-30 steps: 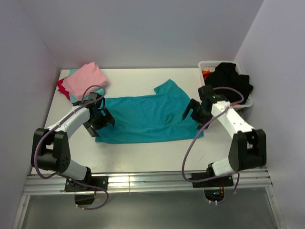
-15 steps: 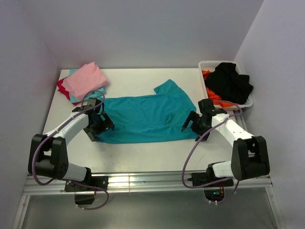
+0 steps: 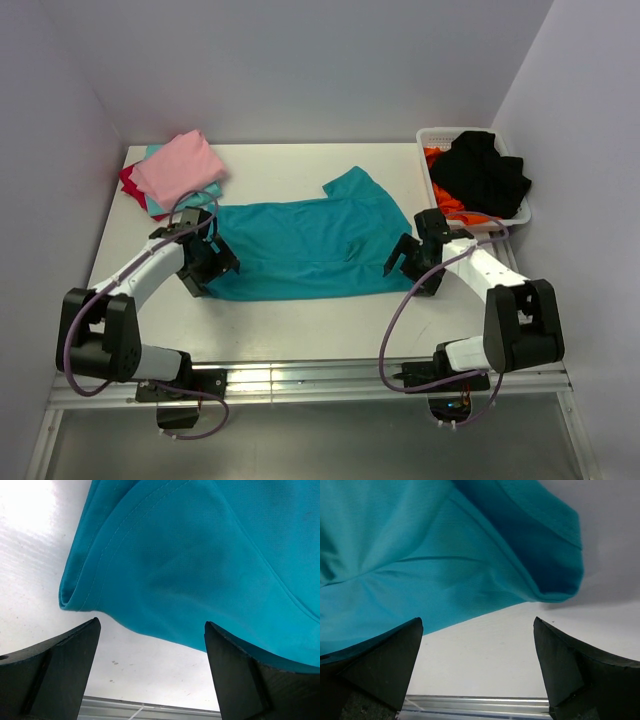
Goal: Fold and stack the t-shirts
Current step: Neatly place the folded tshirt to the corner
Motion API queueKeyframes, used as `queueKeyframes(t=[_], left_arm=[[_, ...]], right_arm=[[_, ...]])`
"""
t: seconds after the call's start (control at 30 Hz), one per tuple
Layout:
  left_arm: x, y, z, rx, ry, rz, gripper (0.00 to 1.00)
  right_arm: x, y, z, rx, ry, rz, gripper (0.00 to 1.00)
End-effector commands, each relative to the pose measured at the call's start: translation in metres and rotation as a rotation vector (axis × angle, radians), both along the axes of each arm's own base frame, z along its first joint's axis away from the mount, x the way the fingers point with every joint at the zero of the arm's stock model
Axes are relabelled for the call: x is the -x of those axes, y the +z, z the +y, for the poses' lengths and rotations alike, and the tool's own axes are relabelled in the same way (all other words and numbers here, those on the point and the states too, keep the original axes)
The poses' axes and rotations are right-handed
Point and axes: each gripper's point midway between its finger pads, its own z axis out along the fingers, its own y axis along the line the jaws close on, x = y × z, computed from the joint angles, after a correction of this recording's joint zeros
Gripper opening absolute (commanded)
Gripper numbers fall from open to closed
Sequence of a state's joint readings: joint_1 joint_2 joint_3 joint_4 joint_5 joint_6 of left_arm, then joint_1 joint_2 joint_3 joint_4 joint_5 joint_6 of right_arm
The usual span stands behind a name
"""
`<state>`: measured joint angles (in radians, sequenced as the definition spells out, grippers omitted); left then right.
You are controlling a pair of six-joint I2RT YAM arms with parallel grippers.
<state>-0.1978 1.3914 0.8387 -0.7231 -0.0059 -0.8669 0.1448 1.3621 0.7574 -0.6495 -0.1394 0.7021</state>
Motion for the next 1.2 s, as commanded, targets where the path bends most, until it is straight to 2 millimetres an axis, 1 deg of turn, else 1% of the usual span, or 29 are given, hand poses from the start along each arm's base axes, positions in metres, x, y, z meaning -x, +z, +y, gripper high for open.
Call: queueKeyframes(t=[0.0, 0.07, 0.13, 0.2, 0.23, 0.3, 0.33, 0.4, 0.43, 0.47, 0.5, 0.53, 0.57, 0.6, 0.67, 0.7, 0.73, 0.77, 0.8, 0.83, 0.9, 0.93, 0.97, 1.03, 1.17], left_arm=[[0.007, 0.003, 0.002, 0.000, 0.032, -0.020, 0.91], [0.011, -0.005, 0.001, 0.009, 0.036, -0.008, 0.90], [0.012, -0.011, 0.001, 0.007, 0.036, 0.008, 0.89], [0.011, -0.016, 0.001, 0.003, 0.034, 0.021, 0.88], [0.010, -0.017, 0.001, 0.002, 0.034, 0.026, 0.87], [0.009, -0.019, 0.000, -0.002, 0.029, 0.034, 0.87], [0.009, -0.021, 0.001, -0.007, 0.030, 0.038, 0.86], [0.008, -0.024, 0.002, -0.016, 0.028, 0.040, 0.85], [0.009, -0.026, 0.002, -0.020, 0.028, 0.049, 0.83], [0.008, -0.027, 0.003, -0.020, 0.030, 0.049, 0.68], [0.009, -0.031, 0.003, -0.022, 0.030, 0.061, 0.58], [0.008, -0.032, 0.002, -0.023, 0.028, 0.064, 0.49], [0.007, -0.036, 0.002, -0.027, 0.024, 0.077, 0.41], [0.005, -0.037, 0.002, -0.028, 0.022, 0.077, 0.40], [0.003, -0.039, 0.002, -0.036, 0.020, 0.085, 0.40], [0.002, -0.039, 0.002, -0.038, 0.019, 0.083, 0.40], [0.000, -0.039, 0.002, -0.039, 0.018, 0.080, 0.40], [0.001, -0.041, 0.003, -0.042, 0.019, 0.085, 0.38], [0.001, -0.041, 0.003, -0.041, 0.019, 0.084, 0.37], [0.001, -0.041, 0.003, -0.041, 0.017, 0.081, 0.36], [0.001, -0.042, 0.003, -0.043, 0.016, 0.082, 0.26], [0.001, -0.042, 0.003, -0.044, 0.013, 0.082, 0.20], [0.001, -0.043, 0.003, -0.041, 0.012, 0.083, 0.15], [0.000, -0.043, 0.002, -0.035, 0.008, 0.074, 0.00], [0.004, -0.042, -0.001, -0.016, 0.008, 0.080, 0.00]], right_arm=[[0.013, -0.012, -0.013, 0.074, -0.030, 0.019, 0.98], [0.012, -0.018, -0.013, 0.075, -0.034, 0.030, 0.96], [0.014, -0.027, -0.013, 0.075, -0.034, 0.059, 0.90], [0.011, -0.031, -0.012, 0.073, -0.037, 0.063, 0.88], [0.011, -0.035, -0.012, 0.078, -0.034, 0.078, 0.86], [0.007, -0.037, -0.012, 0.080, -0.031, 0.077, 0.83], [0.007, -0.040, -0.012, 0.085, -0.030, 0.085, 0.75], [0.003, -0.041, -0.013, 0.089, -0.026, 0.088, 0.68], [0.002, -0.043, -0.013, 0.092, -0.028, 0.096, 0.57], [0.003, -0.045, -0.013, 0.093, -0.023, 0.104, 0.51], [0.001, -0.045, -0.012, 0.091, -0.019, 0.107, 0.35], [0.000, -0.045, -0.012, 0.090, -0.019, 0.110, 0.27], [0.000, -0.046, -0.012, 0.092, -0.016, 0.111, 0.24], [0.000, -0.047, -0.013, 0.096, -0.018, 0.118, 0.21], [0.000, -0.047, -0.013, 0.101, -0.009, 0.123, 0.19], [0.001, -0.050, -0.014, 0.107, -0.008, 0.132, 0.14], [0.000, -0.050, -0.015, 0.111, -0.007, 0.136, 0.11], [0.000, -0.050, -0.015, 0.115, -0.005, 0.138, 0.05], [0.001, -0.052, -0.016, 0.121, -0.004, 0.148, 0.02], [0.001, -0.052, -0.016, 0.123, 0.000, 0.152, 0.01], [0.002, -0.053, -0.017, 0.128, 0.002, 0.156, 0.00], [0.002, -0.053, -0.018, 0.130, 0.000, 0.157, 0.00], [0.004, -0.053, -0.018, 0.130, 0.002, 0.160, 0.00], [0.006, -0.053, -0.019, 0.134, 0.003, 0.162, 0.00], [0.018, -0.048, -0.020, 0.134, -0.001, 0.158, 0.00]])
